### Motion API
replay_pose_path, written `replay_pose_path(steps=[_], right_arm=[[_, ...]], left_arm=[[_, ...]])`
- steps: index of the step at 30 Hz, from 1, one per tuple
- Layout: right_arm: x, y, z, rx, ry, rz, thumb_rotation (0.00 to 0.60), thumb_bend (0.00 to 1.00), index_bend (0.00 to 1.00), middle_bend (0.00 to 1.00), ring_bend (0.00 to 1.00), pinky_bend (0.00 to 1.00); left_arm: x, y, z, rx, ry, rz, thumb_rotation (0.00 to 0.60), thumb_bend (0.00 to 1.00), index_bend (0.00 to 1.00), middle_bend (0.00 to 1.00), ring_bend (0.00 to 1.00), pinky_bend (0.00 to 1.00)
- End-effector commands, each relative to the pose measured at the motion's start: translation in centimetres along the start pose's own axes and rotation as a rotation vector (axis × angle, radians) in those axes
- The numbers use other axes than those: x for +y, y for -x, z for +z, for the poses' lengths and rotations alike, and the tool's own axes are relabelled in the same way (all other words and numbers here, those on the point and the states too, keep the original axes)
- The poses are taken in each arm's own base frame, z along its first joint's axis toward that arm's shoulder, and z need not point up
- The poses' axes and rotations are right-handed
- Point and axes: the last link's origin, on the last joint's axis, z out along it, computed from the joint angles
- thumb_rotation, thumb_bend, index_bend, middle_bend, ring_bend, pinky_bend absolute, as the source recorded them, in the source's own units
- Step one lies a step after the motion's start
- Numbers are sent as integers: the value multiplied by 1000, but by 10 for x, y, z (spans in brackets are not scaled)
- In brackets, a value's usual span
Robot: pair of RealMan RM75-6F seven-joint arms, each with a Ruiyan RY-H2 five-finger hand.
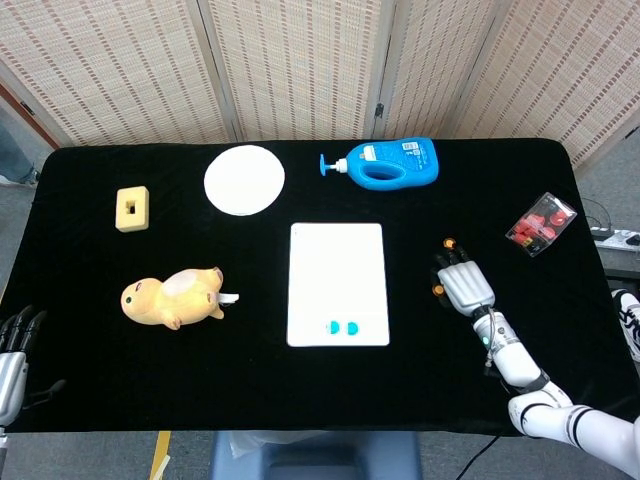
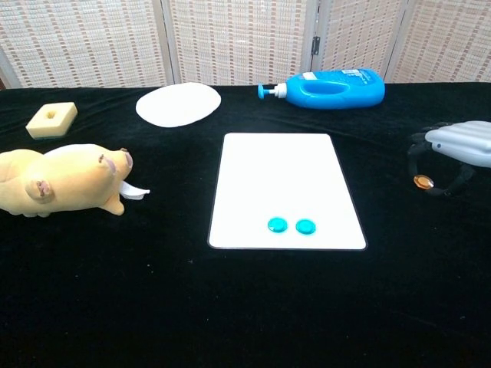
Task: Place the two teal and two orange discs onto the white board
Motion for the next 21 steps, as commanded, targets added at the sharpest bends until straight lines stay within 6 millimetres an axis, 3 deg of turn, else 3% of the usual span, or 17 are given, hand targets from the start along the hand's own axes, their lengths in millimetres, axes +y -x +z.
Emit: replay_pose_path(steps=[1,6,10,15,21], right_arm=[[-26,-30,6,39,-84,-7,600,411,509,186,79,0],[-81,-52,23,23,-199,-21,600,410,509,185,76,0],[-120,-53,38,1,-250,-36,600,411,509,181,73,0],[-156,-47,55,-22,-277,-36,600,411,509,180,70,0],[-179,-45,69,-22,-283,-48,600,411,509,179,69,0]], left_arm=[[0,0,-1,3,2,-2,600,100,0,0,0,0],[0,0,-2,2,2,-4,600,100,0,0,0,0],[-3,0,-5,2,-9,-6,600,100,0,0,0,0],[-10,2,-8,-2,-27,-8,600,100,0,0,0,0],[-15,3,-11,-6,-43,-12,600,100,0,0,0,0]])
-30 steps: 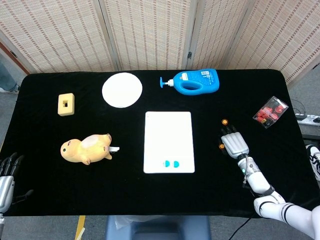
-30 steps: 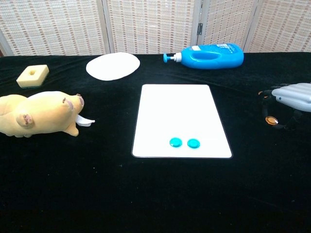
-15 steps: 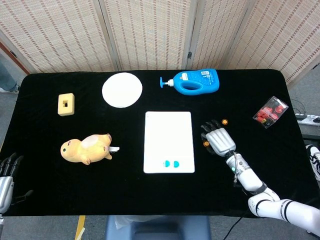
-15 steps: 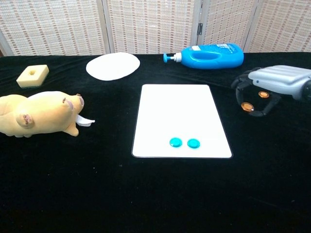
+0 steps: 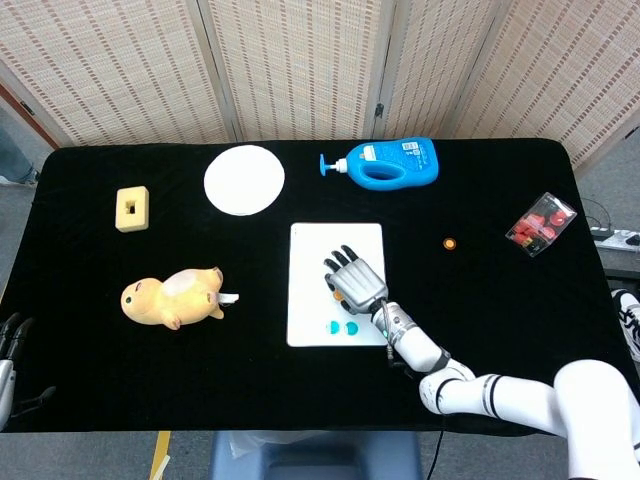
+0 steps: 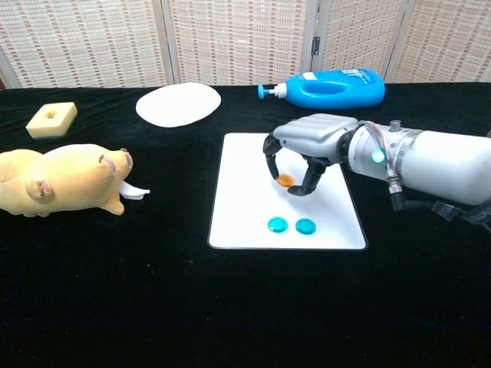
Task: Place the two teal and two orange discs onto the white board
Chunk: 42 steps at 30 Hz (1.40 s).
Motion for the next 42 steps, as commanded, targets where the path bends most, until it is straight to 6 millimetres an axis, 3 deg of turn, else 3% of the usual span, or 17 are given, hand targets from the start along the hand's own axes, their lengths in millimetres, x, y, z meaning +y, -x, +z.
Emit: replay_pose_path(steps=[1,16,25,29,35,42], right_arm=[[-8,-1,10,3,1,-13,600,411,509,178,69,0],[-10,-1,23,2,25,-35,600,411,459,168,62,0],[-4,-5,22,26,39,-31,600,411,257,159,62,0],[24,-15,14,72,113,-4,600,411,252,159,63,0],[92,-23,-7,95,286,14,600,411,280,159,61,0],[150,-13,-23,63,445,27,600,410,311,159,64,0]], left_arm=[[-2,1,-1,-1,-4,-2,600,100,0,0,0,0],[-2,2,2,-4,-4,-7,600,100,0,0,0,0],[0,3,4,-4,1,-8,600,100,0,0,0,0],[0,2,5,-1,5,-9,600,100,0,0,0,0],[3,3,7,0,15,-11,600,100,0,0,0,0],[9,1,8,2,33,-4,600,100,0,0,0,0]])
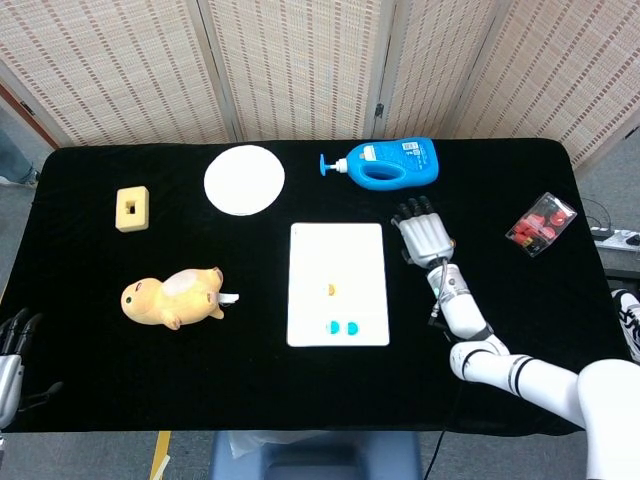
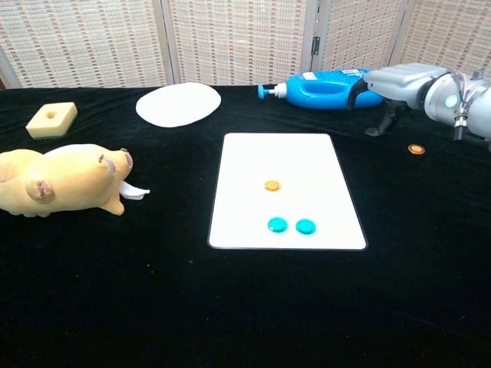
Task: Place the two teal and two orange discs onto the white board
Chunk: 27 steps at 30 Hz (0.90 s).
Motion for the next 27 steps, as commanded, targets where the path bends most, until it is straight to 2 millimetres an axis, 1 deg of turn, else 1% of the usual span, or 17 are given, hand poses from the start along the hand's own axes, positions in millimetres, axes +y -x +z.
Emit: replay_pose_path(steps=[1,6,12,21,27], right_arm=[[25,9,2,-28,71,2,600,410,312,159,64,0],[41,22,6,-64,126,-10,600,411,313,159,62,0],[53,33,12,-97,176,-37,600,411,321,159,64,0],[63,45,16,-131,221,-49,600,411,373,160,65,0],[67,47,17,-133,238,-52,600,411,399,164,66,0]], left_arm=[[2,-1,0,2,5,3,600,100,0,0,0,0],[4,-3,0,3,8,8,600,100,0,0,0,0],[4,-3,0,-4,3,9,600,100,0,0,0,0],[4,-2,0,-12,1,7,600,100,0,0,0,0],[4,-1,0,-15,1,8,600,100,0,0,0,0]])
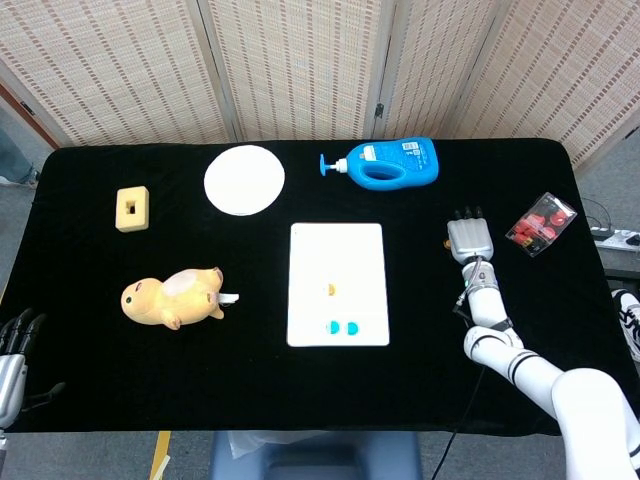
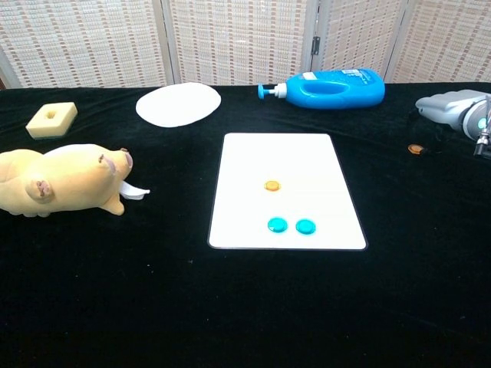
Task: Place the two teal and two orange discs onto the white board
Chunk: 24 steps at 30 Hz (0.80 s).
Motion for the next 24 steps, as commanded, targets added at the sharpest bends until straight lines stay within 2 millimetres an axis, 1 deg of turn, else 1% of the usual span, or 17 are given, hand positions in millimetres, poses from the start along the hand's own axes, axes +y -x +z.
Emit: replay_pose_path(steps=[1,7,16,24], right_arm=[[1,1,1,-2,7,0,600,411,399,164,66,0],[3,4,6,-12,24,-21,600,411,400,164,63,0],[-4,9,11,-26,23,-32,600,411,400,164,63,0],[-7,7,14,-19,19,-35,600,413,400,164,67,0]], left_arm=[[0,0,0,-2,0,0,600,100,0,0,0,0],[0,1,0,-6,-1,1,600,100,0,0,0,0],[-1,1,-1,-11,-10,0,600,99,0,0,0,0],[-2,1,0,-13,-10,1,600,100,0,0,0,0]])
